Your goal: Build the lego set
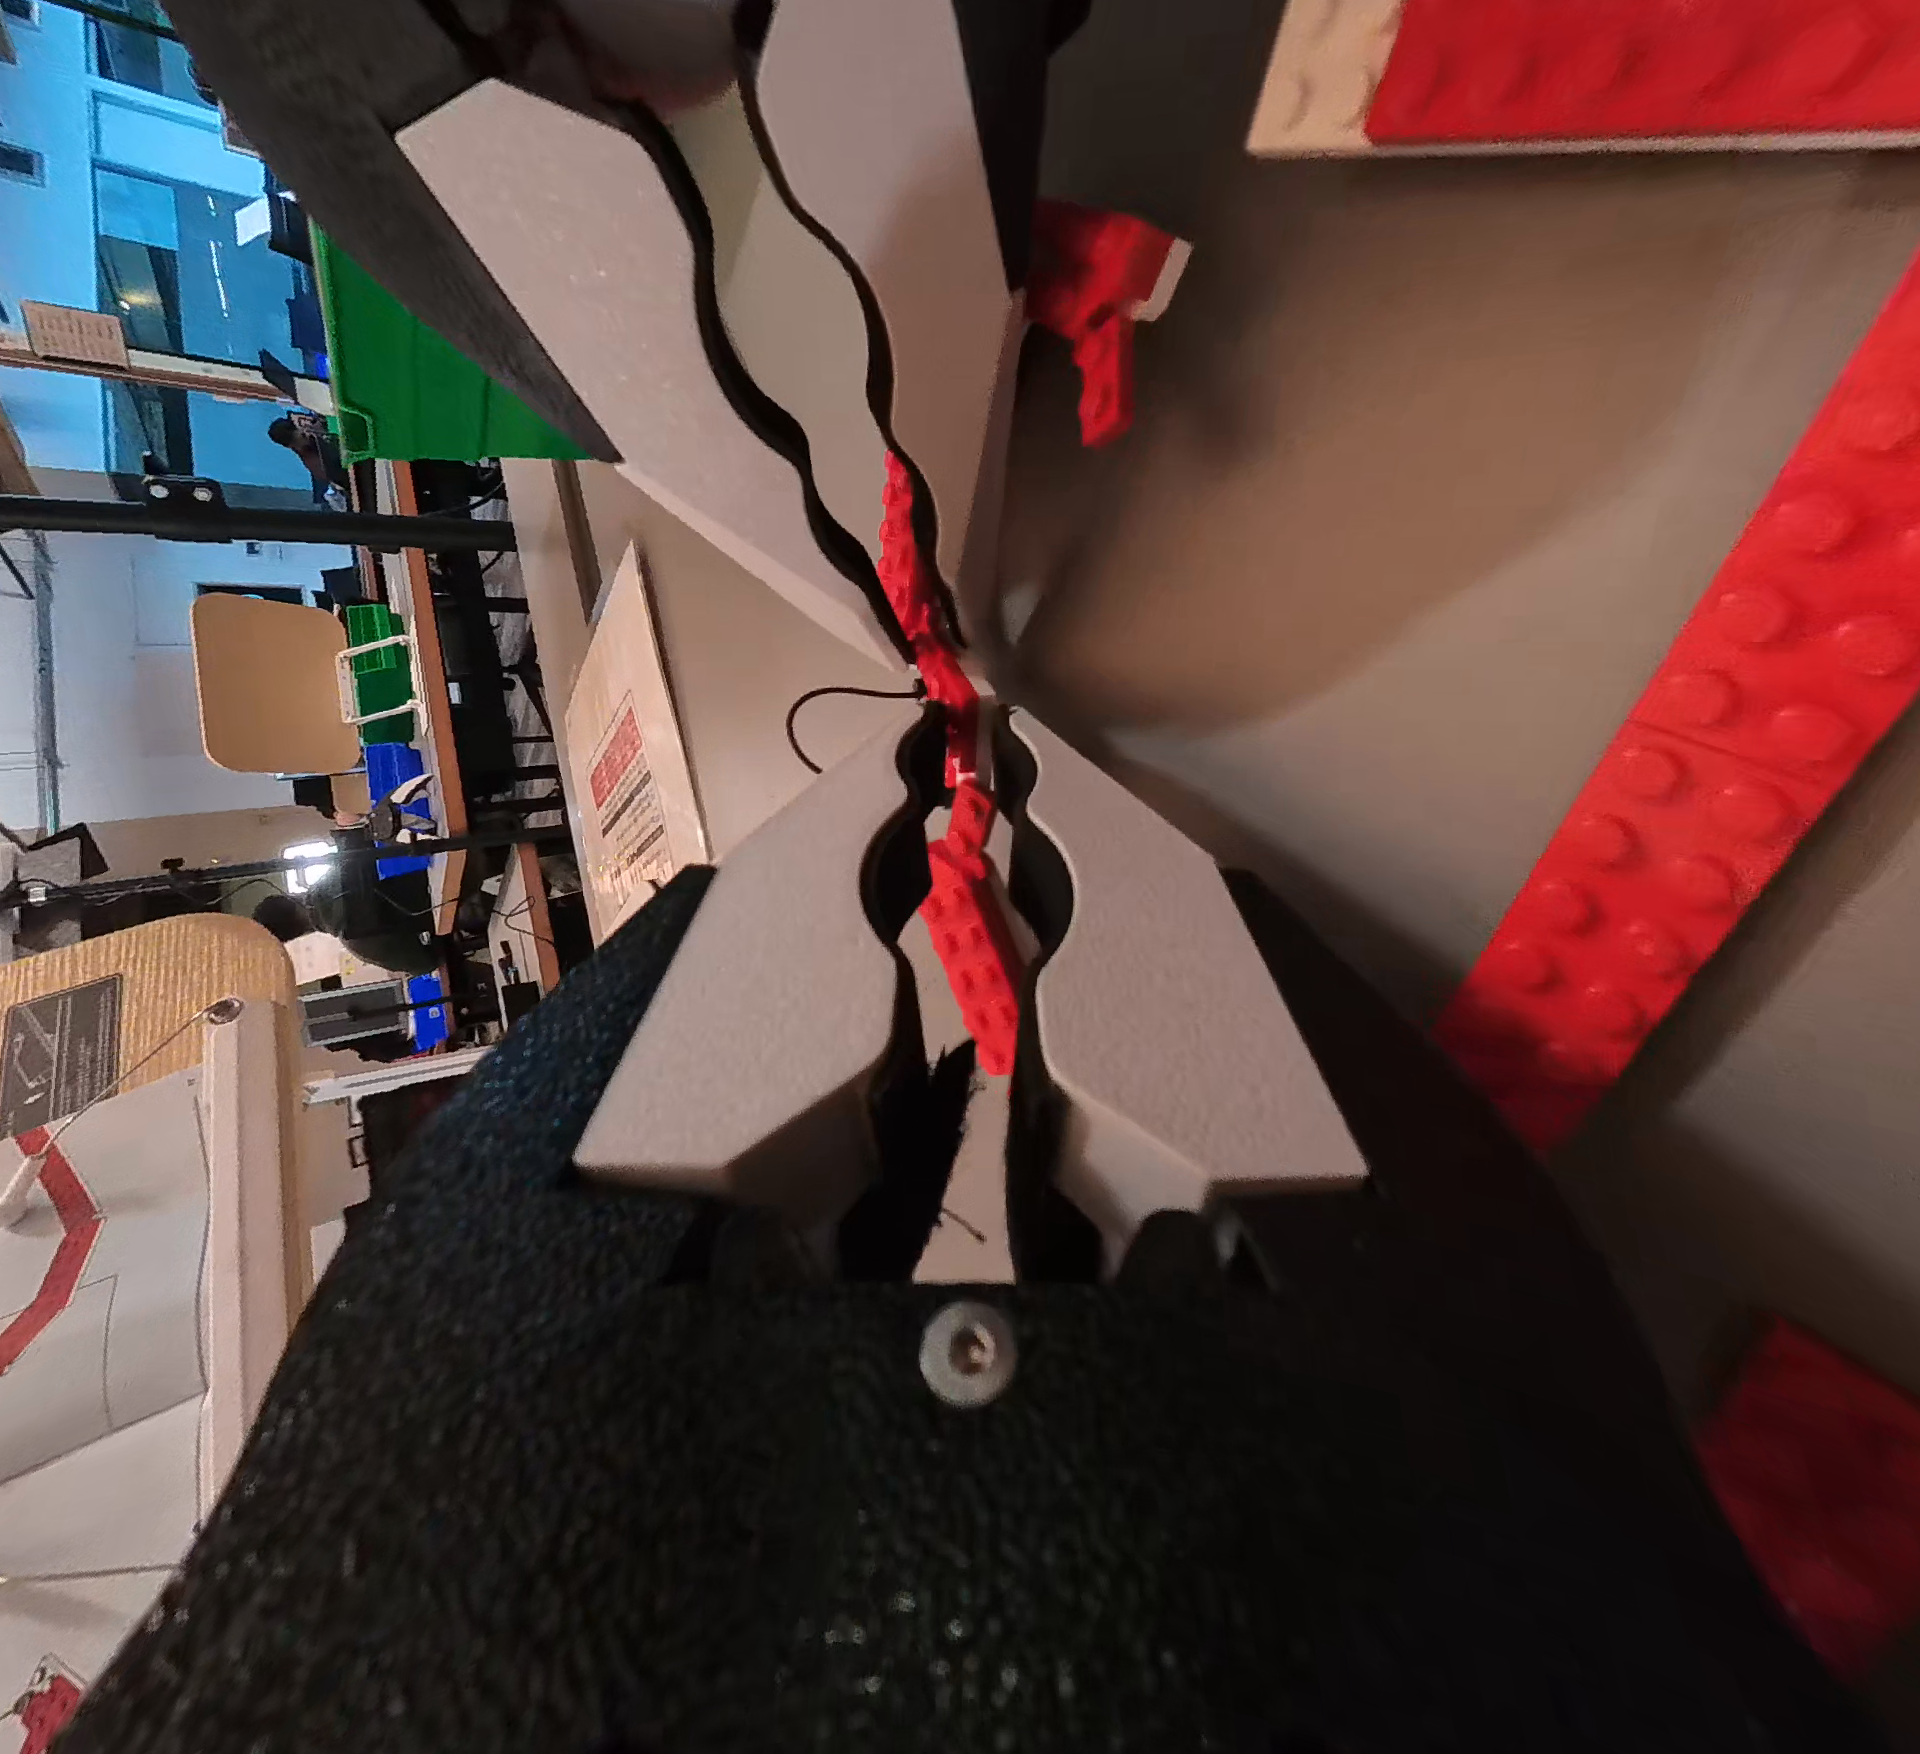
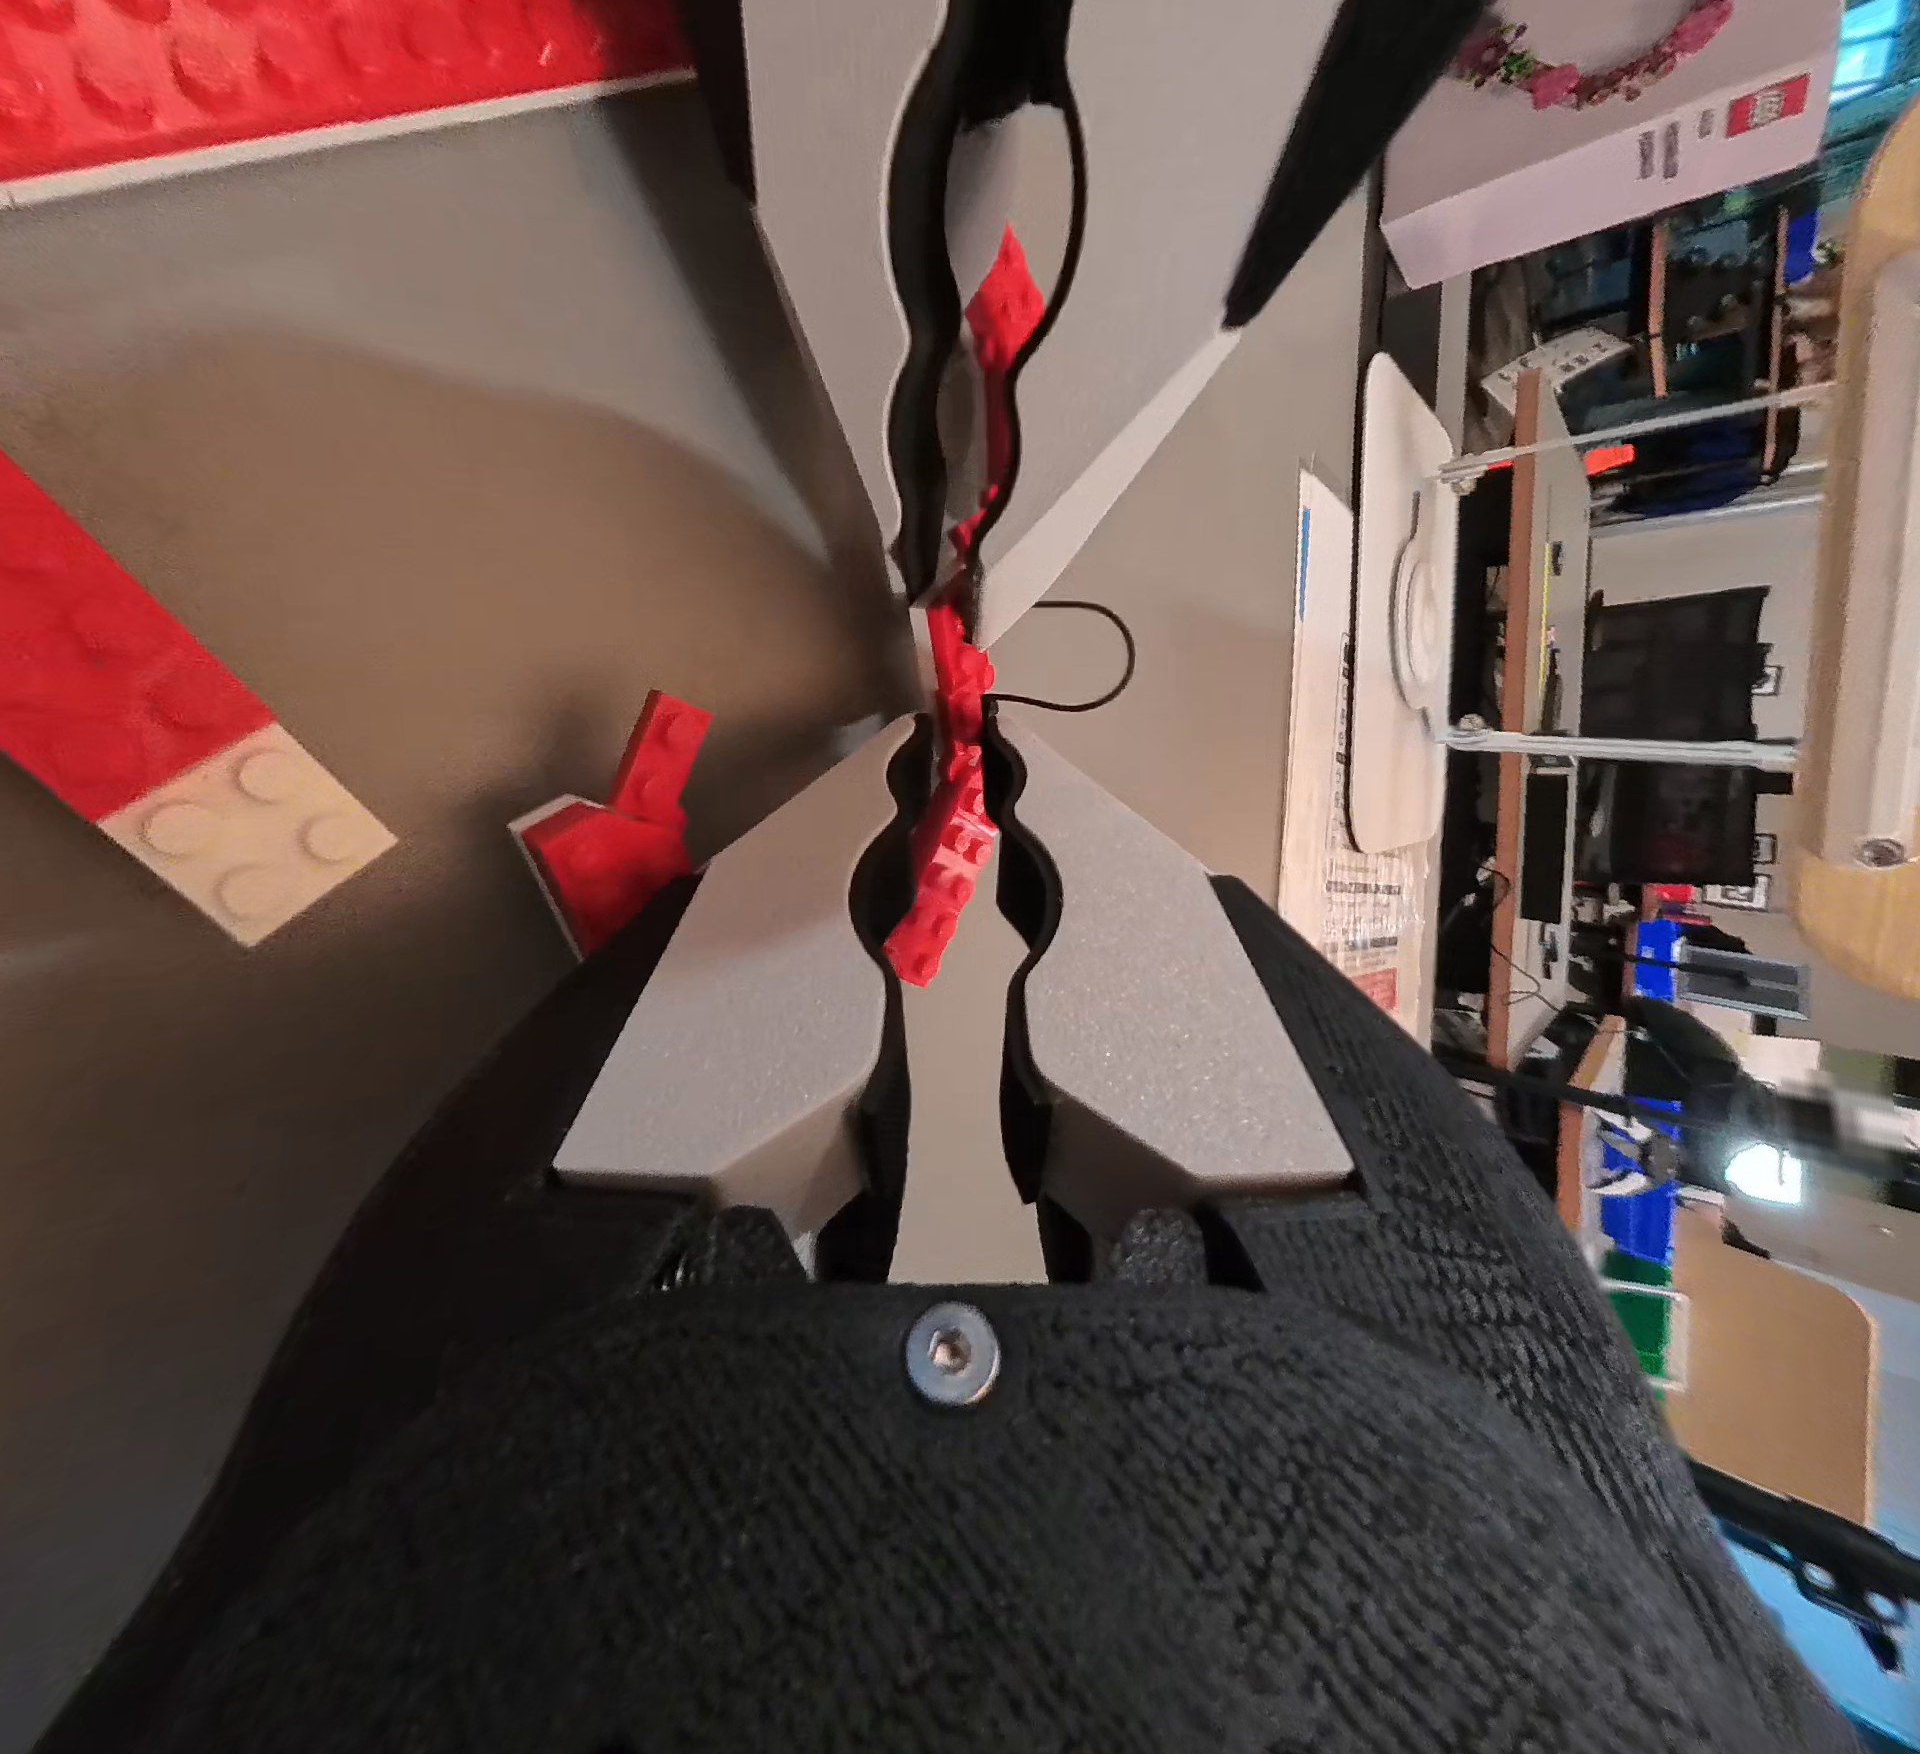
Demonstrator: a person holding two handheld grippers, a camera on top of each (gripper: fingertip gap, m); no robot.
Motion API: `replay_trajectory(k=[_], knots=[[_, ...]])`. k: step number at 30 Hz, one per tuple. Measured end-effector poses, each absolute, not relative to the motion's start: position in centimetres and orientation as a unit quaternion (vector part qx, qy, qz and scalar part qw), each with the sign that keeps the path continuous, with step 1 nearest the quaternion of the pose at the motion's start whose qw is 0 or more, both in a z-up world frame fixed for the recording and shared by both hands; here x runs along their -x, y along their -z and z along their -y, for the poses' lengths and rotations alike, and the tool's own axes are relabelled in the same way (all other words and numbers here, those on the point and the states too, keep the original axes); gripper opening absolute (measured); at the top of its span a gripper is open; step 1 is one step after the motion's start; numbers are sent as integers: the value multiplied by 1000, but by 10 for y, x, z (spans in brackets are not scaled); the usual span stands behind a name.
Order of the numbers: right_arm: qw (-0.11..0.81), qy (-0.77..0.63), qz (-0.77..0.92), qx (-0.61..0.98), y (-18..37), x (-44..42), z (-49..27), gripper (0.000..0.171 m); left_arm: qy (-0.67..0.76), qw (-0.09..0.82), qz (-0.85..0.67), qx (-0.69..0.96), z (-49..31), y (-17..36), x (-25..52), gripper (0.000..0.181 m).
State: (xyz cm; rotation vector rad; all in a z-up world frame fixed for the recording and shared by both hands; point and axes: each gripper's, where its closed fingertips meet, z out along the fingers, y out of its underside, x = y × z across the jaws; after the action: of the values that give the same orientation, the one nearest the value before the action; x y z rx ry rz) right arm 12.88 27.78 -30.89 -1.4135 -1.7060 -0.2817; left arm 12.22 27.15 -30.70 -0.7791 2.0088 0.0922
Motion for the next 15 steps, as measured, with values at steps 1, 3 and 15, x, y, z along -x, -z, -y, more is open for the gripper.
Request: replay_trajectory(k=[1, 3, 15], knots=[[436, 119, 690, 565, 310, -129, -278, 7, -40, 472, -822, 315, -271, 308, -122, 6], [427, 125, 699, 560, 314, -128, -277, 7, -43, 465, -829, 308, -270, 311, -121, 6], [424, 121, 689, 576, 312, -127, -279, 6, -16, 464, -820, 335, -273, 310, -119, 6]])
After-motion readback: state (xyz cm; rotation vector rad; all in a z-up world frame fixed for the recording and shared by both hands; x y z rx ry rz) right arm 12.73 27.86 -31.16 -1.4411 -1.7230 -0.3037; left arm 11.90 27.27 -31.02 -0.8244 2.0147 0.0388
